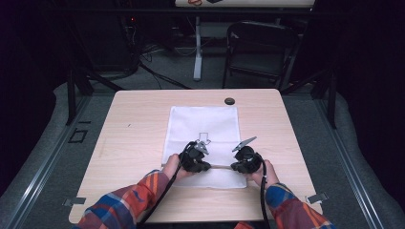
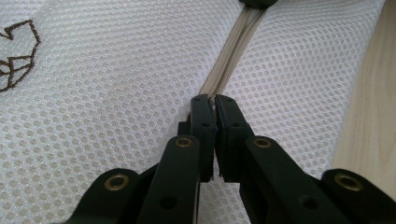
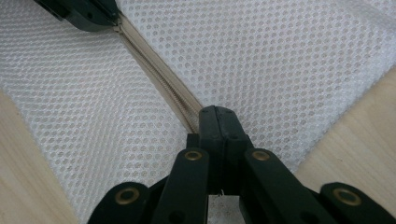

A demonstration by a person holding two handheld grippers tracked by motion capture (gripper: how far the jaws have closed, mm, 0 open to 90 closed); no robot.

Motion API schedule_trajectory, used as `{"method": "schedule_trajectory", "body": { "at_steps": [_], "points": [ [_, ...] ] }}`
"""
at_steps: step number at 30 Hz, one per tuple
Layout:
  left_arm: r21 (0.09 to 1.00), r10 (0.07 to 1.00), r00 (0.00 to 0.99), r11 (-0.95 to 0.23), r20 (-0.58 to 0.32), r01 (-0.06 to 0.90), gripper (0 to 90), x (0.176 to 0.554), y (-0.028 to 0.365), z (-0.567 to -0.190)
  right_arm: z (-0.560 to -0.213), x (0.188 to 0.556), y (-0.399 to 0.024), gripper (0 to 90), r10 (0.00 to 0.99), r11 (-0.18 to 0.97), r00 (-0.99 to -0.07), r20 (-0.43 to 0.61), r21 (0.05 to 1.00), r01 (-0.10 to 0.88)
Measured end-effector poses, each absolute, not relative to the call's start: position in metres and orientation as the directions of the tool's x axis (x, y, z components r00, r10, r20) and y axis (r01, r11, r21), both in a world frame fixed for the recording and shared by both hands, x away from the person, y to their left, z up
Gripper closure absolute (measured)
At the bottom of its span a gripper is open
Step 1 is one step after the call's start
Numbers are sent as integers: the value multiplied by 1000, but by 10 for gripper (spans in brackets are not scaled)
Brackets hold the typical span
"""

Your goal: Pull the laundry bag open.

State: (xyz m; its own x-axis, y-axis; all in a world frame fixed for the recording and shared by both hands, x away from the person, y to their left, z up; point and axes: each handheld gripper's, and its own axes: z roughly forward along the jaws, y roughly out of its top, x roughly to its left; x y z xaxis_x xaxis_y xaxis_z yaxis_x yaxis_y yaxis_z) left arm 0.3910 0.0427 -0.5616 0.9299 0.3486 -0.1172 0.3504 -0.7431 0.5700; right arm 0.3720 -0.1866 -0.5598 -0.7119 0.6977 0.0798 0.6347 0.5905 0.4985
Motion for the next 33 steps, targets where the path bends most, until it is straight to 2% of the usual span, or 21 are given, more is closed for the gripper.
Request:
{"method": "schedule_trajectory", "body": {
  "at_steps": [15,33],
  "points": [
    [548,381,909,-730,-169,408,871,390,64,-560,-560,373,-187,900,694,592,-715,80,501,631],
    [554,384,911,-731,-149,398,871,387,71,-558,-559,372,-187,900,697,598,-714,70,493,632]
  ]
}}
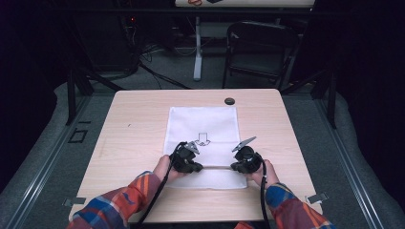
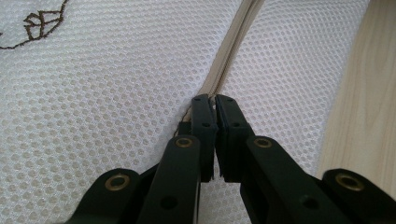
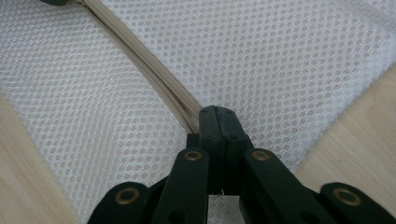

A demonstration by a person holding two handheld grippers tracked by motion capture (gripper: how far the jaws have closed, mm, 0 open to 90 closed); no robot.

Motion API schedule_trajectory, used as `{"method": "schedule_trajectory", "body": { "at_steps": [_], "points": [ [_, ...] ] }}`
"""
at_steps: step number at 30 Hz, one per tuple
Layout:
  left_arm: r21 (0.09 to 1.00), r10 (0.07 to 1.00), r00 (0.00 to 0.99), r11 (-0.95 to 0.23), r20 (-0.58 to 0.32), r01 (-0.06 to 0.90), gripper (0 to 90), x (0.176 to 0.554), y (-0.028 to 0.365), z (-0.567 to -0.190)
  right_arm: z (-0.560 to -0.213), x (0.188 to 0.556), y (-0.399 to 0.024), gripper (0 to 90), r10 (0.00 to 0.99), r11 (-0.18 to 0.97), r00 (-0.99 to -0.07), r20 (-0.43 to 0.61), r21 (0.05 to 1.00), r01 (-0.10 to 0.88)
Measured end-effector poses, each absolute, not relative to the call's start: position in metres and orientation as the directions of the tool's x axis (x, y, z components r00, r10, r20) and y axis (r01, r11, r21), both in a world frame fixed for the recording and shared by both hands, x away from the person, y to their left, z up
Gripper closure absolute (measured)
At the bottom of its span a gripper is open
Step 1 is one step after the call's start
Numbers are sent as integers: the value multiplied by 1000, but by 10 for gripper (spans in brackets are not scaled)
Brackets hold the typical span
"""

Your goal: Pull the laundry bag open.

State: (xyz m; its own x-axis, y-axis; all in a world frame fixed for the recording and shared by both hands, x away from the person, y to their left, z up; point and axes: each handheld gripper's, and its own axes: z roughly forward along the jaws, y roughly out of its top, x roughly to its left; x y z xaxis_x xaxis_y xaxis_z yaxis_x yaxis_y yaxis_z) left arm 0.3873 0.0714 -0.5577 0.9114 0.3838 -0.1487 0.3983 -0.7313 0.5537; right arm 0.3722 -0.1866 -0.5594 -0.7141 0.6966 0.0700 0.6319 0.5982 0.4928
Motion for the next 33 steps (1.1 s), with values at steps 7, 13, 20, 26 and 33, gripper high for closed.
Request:
{"method": "schedule_trajectory", "body": {
  "at_steps": [7,13,20,26,33],
  "points": [
    [561,394,906,-719,-158,410,871,387,77,-557,-560,372,-187,900,695,599,-716,72,495,630],
    [560,389,908,-721,-159,407,871,386,77,-556,-560,373,-187,900,690,601,-720,71,498,625],
    [558,400,905,-722,-144,408,871,384,85,-554,-560,372,-187,900,694,599,-716,71,494,630],
    [558,413,898,-714,-151,422,871,383,93,-555,-560,372,-186,900,695,599,-716,69,494,630],
    [557,417,897,-715,-147,424,871,383,98,-554,-560,373,-187,900,693,600,-718,70,496,628]
  ]
}}
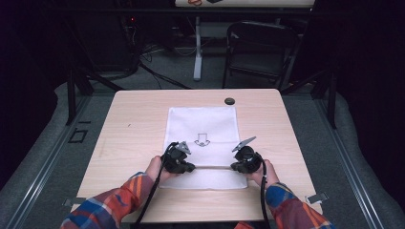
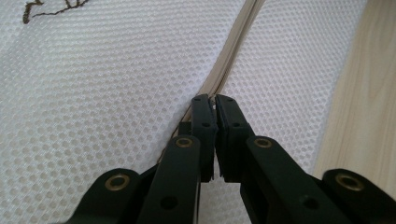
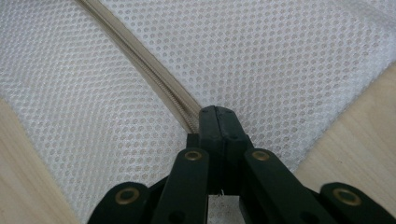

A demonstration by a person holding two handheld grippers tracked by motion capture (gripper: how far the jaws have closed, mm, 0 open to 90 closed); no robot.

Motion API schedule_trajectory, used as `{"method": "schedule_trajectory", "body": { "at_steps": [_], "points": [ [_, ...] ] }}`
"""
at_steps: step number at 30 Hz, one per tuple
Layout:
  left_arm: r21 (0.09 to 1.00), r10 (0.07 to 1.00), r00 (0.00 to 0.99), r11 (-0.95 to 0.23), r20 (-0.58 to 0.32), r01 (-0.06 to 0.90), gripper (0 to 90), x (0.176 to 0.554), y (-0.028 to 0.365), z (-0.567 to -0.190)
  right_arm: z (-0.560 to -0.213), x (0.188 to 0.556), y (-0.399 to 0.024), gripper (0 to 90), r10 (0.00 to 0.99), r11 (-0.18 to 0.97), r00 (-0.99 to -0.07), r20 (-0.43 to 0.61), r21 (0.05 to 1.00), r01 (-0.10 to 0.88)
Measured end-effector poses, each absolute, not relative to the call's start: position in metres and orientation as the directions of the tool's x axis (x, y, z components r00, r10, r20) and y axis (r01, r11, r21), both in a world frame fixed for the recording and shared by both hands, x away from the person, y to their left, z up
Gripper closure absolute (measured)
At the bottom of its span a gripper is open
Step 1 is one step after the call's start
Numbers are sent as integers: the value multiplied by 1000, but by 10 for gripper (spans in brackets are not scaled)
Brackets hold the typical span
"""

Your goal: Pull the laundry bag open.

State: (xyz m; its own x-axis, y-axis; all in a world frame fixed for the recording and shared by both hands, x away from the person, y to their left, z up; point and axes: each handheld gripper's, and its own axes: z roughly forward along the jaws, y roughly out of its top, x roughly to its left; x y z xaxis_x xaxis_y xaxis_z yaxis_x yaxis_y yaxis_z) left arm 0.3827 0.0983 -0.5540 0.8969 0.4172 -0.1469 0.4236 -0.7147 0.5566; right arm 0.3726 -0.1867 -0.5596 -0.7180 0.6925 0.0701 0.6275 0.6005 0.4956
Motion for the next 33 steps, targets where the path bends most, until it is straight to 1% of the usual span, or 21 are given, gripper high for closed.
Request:
{"method": "schedule_trajectory", "body": {
  "at_steps": [19,20,27,31,33],
  "points": [
    [558,448,881,-696,-155,452,870,381,120,-551,-560,373,-187,900,690,603,-721,70,495,626],
    [556,449,882,-700,-144,447,870,381,120,-550,-560,373,-187,900,690,603,-720,70,495,626],
    [555,460,876,-696,-145,457,871,380,128,-550,-560,373,-187,900,689,604,-721,70,496,625],
    [558,461,872,-686,-164,468,871,380,133,-550,-560,373,-187,900,688,604,-722,70,496,624],
    [557,461,874,-691,-153,462,871,379,132,-549,-560,373,-187,900,688,604,-722,70,495,624]
  ]
}}
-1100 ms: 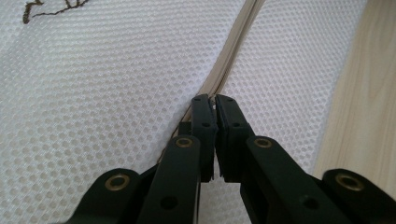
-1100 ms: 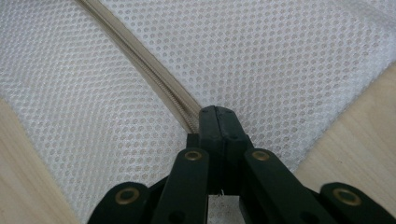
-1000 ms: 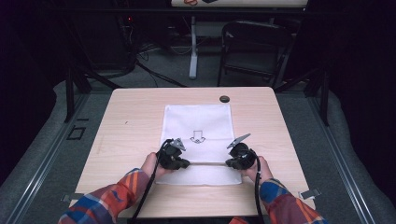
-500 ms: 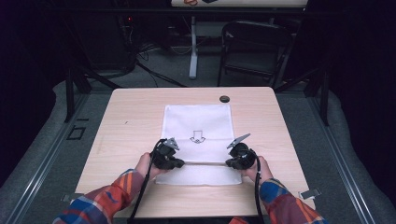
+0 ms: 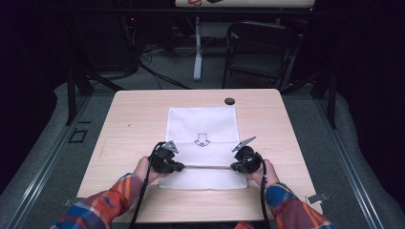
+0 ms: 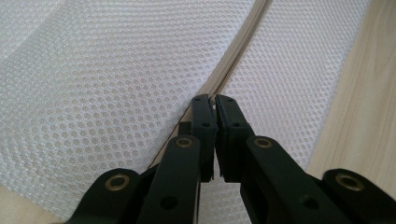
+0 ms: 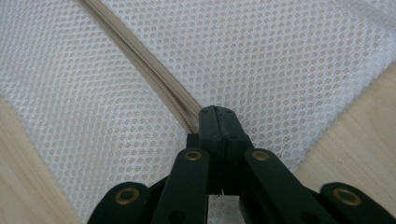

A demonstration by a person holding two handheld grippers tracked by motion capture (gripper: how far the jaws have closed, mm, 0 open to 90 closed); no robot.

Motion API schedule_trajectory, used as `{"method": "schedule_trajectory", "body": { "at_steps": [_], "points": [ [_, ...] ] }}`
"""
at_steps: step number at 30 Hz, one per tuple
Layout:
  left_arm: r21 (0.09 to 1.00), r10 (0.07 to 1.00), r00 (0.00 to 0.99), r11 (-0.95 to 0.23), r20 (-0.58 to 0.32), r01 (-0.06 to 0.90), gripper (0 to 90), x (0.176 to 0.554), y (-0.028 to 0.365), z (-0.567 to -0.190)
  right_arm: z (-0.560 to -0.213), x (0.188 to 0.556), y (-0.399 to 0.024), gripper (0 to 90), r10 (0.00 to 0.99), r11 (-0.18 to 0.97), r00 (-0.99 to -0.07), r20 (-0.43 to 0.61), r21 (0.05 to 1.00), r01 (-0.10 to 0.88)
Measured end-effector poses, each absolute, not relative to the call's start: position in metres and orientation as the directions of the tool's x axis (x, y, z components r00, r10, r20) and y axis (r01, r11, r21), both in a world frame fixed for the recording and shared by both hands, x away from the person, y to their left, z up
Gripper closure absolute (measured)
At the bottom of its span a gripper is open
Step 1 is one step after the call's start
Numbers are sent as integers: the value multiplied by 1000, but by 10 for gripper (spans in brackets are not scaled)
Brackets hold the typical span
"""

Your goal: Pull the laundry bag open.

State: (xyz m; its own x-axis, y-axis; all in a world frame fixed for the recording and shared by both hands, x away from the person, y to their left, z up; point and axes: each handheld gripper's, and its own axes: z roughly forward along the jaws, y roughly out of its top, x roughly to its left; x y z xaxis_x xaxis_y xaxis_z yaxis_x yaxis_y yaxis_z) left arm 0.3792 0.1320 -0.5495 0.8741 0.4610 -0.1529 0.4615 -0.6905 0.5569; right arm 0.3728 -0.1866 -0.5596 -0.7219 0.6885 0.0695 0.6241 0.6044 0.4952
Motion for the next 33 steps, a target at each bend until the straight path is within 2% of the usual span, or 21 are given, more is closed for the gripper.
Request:
{"method": "schedule_trajectory", "body": {
  "at_steps": [33],
  "points": [
    [542,489,858,-683,-159,490,872,379,150,-550,-560,373,-187,900,691,602,-719,70,495,627]
  ]
}}
